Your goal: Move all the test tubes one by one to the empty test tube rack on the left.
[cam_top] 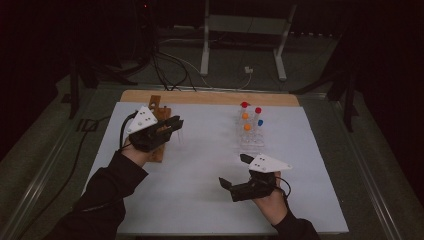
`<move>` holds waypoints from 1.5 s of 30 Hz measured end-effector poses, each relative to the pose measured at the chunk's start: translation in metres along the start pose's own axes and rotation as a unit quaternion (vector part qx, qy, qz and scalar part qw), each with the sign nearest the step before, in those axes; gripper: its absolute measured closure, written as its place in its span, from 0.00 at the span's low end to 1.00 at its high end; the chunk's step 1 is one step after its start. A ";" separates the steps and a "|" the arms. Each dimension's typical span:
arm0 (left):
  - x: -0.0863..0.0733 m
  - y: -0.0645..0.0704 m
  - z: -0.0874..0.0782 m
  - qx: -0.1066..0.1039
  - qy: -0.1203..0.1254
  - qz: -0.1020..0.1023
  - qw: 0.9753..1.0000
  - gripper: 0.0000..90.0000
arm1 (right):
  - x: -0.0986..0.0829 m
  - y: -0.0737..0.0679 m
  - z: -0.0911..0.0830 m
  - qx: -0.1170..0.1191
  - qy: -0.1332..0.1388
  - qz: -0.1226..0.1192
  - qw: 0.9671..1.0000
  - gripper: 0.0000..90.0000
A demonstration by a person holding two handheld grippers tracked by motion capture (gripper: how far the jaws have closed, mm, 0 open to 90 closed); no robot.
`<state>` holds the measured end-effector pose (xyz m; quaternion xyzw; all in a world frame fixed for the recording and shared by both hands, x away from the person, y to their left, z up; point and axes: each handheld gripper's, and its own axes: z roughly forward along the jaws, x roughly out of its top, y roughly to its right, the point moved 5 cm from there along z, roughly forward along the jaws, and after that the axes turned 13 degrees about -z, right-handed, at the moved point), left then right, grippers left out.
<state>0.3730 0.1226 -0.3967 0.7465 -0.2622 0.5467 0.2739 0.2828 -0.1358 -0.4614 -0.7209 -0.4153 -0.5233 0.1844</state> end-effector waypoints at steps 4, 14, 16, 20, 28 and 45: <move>0.004 -0.011 0.000 0.009 0.002 -0.005 1.000 0.87 | -0.001 0.000 0.001 0.001 0.000 0.002 1.000 0.00; 0.021 -0.044 0.002 0.048 0.012 -0.011 0.999 0.87 | 0.000 0.001 -0.001 0.000 0.004 0.004 1.000 0.00; 0.025 -0.050 0.002 0.055 0.014 -0.014 0.998 0.87 | 0.000 0.001 -0.001 0.000 0.004 0.005 1.000 0.00; 0.032 -0.062 0.003 0.071 0.023 -0.015 0.997 0.87 | 0.000 0.001 -0.001 0.001 0.006 0.004 1.000 0.00; 0.047 -0.086 0.004 0.100 0.039 -0.024 0.994 0.87 | 0.000 0.003 -0.002 0.002 0.009 0.006 1.000 0.00; 0.045 -0.143 0.025 0.160 0.050 -0.064 0.984 0.87 | -0.003 0.003 -0.001 0.010 0.008 0.007 1.000 0.00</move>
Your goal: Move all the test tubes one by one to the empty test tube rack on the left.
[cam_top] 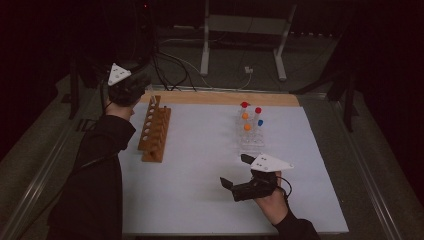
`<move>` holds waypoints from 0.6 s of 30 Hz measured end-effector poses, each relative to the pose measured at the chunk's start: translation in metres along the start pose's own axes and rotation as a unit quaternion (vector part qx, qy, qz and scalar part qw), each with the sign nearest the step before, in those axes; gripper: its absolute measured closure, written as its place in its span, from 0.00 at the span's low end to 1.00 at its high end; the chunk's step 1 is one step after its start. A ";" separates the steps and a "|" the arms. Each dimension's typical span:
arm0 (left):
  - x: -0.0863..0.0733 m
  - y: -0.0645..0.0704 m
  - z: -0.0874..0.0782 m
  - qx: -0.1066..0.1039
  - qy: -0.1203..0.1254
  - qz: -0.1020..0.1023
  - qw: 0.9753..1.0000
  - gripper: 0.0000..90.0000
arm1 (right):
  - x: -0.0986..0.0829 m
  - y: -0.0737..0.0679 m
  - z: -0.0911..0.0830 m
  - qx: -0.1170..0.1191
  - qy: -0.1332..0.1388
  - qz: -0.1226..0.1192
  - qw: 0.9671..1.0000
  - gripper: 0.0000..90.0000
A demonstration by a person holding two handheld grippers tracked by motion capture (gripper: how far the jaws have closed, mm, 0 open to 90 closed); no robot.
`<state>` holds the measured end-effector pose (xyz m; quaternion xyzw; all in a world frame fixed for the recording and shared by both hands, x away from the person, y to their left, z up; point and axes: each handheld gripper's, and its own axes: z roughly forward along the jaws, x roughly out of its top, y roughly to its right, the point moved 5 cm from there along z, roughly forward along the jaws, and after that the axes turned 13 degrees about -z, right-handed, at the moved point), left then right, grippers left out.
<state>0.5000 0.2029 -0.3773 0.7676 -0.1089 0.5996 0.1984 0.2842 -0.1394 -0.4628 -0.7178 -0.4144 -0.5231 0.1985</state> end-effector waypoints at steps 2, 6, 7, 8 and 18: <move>-0.002 -0.007 0.005 0.006 -0.001 -0.006 1.000 0.87 | 0.000 0.000 0.000 0.000 0.000 0.000 1.000 0.00; -0.009 -0.017 0.016 0.017 0.001 -0.021 1.000 0.87 | -0.001 0.002 -0.001 0.001 0.002 0.002 1.000 0.00; -0.011 -0.019 0.019 0.021 -0.002 -0.019 1.000 0.87 | -0.001 0.002 -0.001 0.000 0.003 0.002 1.000 0.00; -0.013 -0.021 0.021 0.027 -0.004 -0.016 0.999 0.87 | -0.001 0.003 -0.002 0.000 0.004 0.003 1.000 0.00; -0.039 -0.028 0.039 0.045 -0.031 -0.004 0.999 0.87 | -0.003 0.005 -0.002 0.000 0.003 0.007 1.000 0.00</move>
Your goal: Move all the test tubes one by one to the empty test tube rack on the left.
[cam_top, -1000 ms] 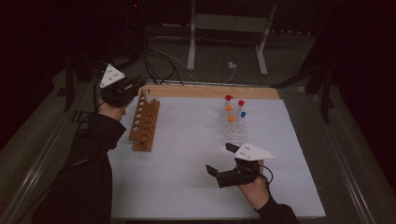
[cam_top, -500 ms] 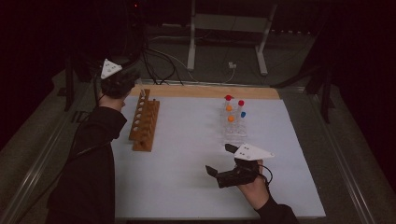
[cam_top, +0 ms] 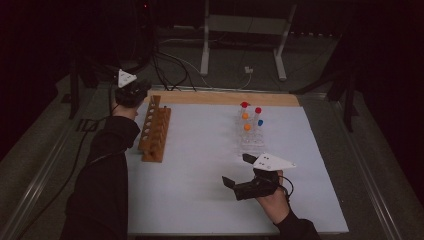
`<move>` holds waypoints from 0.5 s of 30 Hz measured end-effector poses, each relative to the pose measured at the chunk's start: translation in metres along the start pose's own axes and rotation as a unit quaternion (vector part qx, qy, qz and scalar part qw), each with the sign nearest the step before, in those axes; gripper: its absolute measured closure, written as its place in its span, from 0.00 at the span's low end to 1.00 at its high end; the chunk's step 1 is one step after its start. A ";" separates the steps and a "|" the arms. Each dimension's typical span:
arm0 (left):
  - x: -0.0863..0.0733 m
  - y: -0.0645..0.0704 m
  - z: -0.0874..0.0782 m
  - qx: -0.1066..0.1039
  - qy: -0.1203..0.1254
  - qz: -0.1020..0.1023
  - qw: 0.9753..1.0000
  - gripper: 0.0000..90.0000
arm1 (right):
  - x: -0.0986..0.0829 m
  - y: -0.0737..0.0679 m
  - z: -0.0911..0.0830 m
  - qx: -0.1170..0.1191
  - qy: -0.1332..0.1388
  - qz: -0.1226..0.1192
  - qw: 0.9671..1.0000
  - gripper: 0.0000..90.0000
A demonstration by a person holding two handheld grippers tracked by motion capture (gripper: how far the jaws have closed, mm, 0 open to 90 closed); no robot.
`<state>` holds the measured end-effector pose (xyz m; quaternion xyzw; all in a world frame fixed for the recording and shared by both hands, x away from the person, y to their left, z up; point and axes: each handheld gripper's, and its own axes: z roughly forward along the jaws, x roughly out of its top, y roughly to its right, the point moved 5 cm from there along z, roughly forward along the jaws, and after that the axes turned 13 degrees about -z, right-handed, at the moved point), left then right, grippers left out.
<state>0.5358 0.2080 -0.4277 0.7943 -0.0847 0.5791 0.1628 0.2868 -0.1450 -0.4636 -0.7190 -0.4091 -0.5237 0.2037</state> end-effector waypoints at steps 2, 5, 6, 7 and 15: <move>-0.003 -0.001 0.001 -0.002 -0.002 -0.004 1.000 0.87 | 0.000 0.000 0.000 0.001 0.000 0.000 1.000 0.00; -0.009 -0.001 0.003 -0.005 -0.006 -0.004 1.000 0.87 | 0.000 0.000 0.000 0.001 0.000 0.000 1.000 0.00; -0.011 -0.001 0.003 -0.007 -0.008 -0.007 1.000 0.87 | 0.001 0.000 -0.001 0.001 0.000 0.001 1.000 0.00; -0.013 -0.001 0.004 -0.008 -0.009 -0.008 1.000 0.87 | 0.000 0.000 0.000 0.002 0.000 0.001 1.000 0.00; -0.028 -0.005 0.010 -0.009 -0.016 -0.020 1.000 0.87 | 0.000 0.000 0.000 0.004 -0.003 0.003 1.000 0.00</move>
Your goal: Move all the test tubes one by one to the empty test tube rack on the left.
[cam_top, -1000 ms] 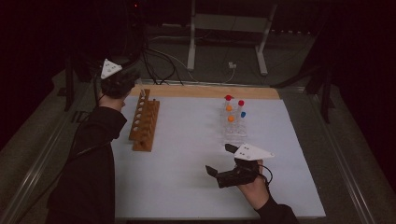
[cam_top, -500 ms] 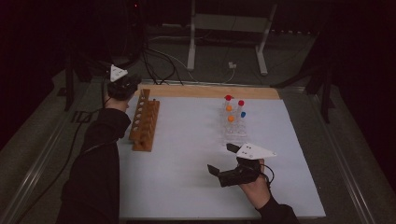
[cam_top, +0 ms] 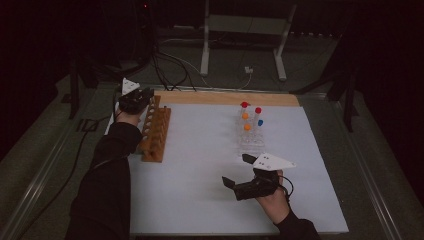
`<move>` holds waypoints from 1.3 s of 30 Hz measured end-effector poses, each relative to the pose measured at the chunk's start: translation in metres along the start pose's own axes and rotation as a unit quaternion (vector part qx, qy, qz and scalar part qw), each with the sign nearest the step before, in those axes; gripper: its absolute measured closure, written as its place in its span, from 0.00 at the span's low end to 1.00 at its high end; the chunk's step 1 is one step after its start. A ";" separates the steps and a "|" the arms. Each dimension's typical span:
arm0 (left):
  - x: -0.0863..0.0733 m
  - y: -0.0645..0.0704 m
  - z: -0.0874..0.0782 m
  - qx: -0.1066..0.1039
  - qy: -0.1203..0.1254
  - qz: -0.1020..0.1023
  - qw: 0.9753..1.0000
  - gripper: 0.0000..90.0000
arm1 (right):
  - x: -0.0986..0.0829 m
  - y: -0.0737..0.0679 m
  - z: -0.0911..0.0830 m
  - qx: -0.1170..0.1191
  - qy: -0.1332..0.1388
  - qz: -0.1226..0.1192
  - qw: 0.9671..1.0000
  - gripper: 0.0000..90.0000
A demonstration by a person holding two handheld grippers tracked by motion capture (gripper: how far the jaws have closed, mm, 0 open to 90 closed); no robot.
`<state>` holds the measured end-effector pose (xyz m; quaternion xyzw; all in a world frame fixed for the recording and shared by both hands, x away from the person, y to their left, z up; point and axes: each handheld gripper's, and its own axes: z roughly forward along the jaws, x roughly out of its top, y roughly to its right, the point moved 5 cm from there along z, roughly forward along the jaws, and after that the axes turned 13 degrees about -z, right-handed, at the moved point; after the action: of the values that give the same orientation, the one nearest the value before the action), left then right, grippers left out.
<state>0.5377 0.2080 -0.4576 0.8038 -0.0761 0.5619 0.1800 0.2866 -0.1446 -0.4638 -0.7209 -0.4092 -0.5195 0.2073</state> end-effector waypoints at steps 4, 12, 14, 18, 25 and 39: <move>-0.004 -0.004 0.002 0.005 0.004 -0.001 1.000 0.87 | -0.001 0.000 0.000 0.001 -0.001 0.000 1.000 0.00; -0.011 -0.007 0.005 0.002 0.004 -0.007 1.000 0.87 | -0.001 0.000 0.001 0.004 -0.001 0.000 1.000 0.00; -0.013 -0.007 0.007 0.003 -0.002 -0.004 1.000 0.87 | -0.001 0.000 0.001 0.004 -0.002 -0.001 1.000 0.00; -0.015 -0.006 0.007 0.004 -0.004 -0.002 1.000 0.87 | -0.001 0.000 0.001 0.006 -0.002 0.001 1.000 0.00; -0.014 -0.004 0.006 -0.008 -0.023 0.001 1.000 0.85 | 0.001 0.001 -0.001 0.007 0.001 0.006 1.000 0.00; -0.004 0.010 -0.033 -0.040 -0.038 0.004 0.998 0.38 | 0.010 0.037 -0.022 -0.036 0.014 0.016 0.999 0.00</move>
<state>0.5043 0.2109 -0.4492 0.8163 -0.1087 0.5283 0.2069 0.3046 -0.1779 -0.4418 -0.7267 -0.3756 -0.5411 0.1951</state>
